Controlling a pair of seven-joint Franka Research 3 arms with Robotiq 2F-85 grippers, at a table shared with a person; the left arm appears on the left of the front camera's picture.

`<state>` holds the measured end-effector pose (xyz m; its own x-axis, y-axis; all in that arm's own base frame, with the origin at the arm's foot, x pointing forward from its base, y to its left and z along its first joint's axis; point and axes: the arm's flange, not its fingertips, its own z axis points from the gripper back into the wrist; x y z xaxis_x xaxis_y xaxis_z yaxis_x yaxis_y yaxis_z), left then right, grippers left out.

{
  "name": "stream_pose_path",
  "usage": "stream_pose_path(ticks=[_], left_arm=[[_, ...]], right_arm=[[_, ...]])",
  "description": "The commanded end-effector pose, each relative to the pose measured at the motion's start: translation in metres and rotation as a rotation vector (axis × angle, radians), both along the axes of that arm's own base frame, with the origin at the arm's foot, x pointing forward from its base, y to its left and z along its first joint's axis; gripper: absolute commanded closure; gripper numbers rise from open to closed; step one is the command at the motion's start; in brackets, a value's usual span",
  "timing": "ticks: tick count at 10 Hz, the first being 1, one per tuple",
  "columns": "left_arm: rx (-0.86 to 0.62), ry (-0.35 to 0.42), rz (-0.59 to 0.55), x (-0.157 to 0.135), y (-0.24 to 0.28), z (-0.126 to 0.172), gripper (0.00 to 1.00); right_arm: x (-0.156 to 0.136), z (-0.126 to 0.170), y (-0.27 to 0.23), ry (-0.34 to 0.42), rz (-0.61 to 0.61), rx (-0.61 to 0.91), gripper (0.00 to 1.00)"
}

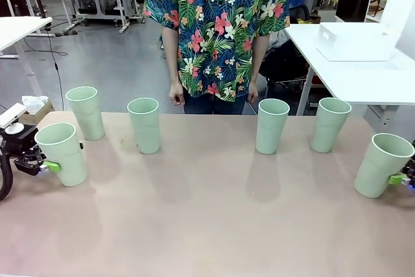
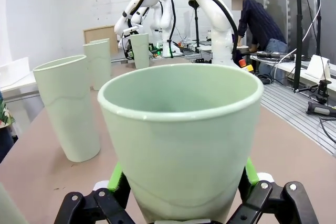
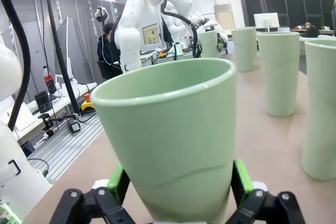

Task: Stack the cups and store them in the basket.
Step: Pick up two Reusable plastic cups , one in each hand.

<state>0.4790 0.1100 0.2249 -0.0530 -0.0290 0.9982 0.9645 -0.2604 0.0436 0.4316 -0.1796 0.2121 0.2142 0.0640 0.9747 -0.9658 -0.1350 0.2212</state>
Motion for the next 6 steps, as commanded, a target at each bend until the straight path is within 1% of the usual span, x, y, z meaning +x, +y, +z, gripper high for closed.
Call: stream_pose_path(ticks=[1, 6], left_arm=[[-0.005, -0.035, -0.001, -0.0110, -0.0113, 0.0028, 0.00], [-0.020, -0.018, -0.011, -0.0109, -0.0197, 0.0034, 0.00]], right_arm=[[-0.0063, 0.0049, 0.0102, -0.021, -0.025, -0.010, 0.00], [-0.0059, 0.0101, 0.0169, -0.002, -0.042, 0.004, 0.00]])
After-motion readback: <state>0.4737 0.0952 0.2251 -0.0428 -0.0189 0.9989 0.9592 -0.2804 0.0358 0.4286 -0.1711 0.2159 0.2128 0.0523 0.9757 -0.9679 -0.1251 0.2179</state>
